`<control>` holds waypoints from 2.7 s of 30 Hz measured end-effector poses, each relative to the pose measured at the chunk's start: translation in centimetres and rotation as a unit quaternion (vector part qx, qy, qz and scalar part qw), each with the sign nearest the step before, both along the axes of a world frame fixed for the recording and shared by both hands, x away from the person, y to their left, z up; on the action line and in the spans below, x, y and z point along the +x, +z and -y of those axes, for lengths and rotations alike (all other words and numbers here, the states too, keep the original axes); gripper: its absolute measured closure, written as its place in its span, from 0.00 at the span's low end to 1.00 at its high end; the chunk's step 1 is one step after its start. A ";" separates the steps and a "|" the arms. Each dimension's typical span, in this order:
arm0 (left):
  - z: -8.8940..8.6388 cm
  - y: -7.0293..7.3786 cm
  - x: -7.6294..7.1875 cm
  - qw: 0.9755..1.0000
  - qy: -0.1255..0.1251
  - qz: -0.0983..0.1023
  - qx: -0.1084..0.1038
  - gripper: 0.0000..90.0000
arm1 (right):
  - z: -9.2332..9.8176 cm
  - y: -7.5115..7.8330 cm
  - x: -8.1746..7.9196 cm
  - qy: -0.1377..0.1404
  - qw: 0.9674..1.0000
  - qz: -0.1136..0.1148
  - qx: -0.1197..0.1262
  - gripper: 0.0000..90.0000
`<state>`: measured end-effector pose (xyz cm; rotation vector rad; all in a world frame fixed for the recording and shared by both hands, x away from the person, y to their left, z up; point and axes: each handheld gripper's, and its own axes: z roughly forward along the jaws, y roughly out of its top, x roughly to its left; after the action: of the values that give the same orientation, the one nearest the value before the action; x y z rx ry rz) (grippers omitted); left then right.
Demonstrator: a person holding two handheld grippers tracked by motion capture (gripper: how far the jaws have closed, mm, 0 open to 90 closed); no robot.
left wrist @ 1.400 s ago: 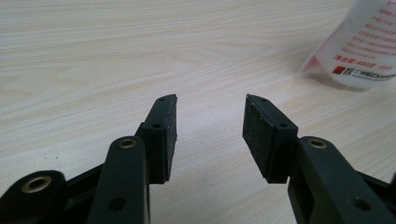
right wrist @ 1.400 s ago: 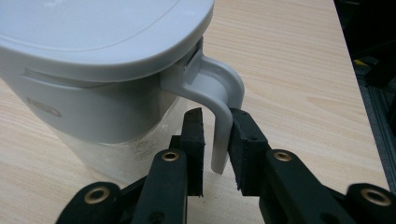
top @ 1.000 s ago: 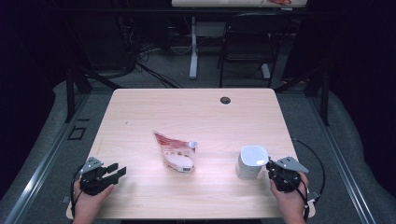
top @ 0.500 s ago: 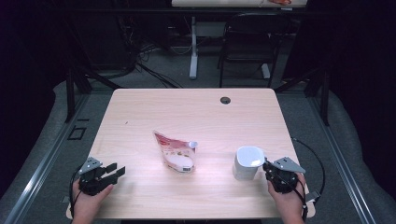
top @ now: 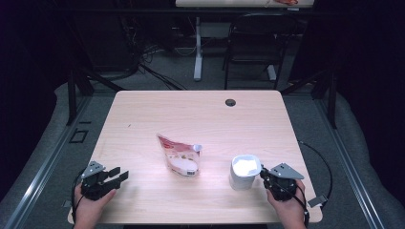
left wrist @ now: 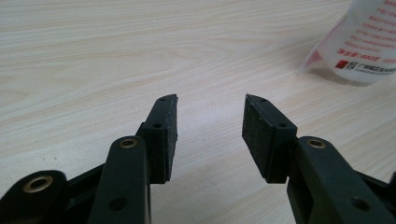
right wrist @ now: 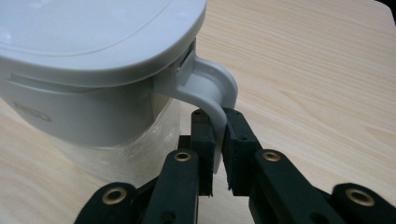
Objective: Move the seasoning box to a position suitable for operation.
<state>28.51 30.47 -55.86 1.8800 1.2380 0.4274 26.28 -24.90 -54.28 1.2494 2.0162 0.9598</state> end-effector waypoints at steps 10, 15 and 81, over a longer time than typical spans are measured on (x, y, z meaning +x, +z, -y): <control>0.2 0.1 -0.2 1.000 -0.008 -0.006 0.002 0.62 | -0.6 0.4 -1.3 0.020 0.999 -0.025 0.031 0.88; 0.1 0.1 -0.2 1.000 -0.006 -0.007 0.002 0.61 | -0.4 1.2 -2.2 0.022 0.998 -0.020 0.050 0.84; -0.3 -0.1 -0.1 1.000 -0.002 -0.008 0.017 0.61 | -1.9 6.0 -0.4 0.039 0.997 -0.019 0.063 1.00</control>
<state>28.43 30.79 -55.93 1.9176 1.2443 0.4346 25.87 -22.99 -48.25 1.2710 2.0743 1.1225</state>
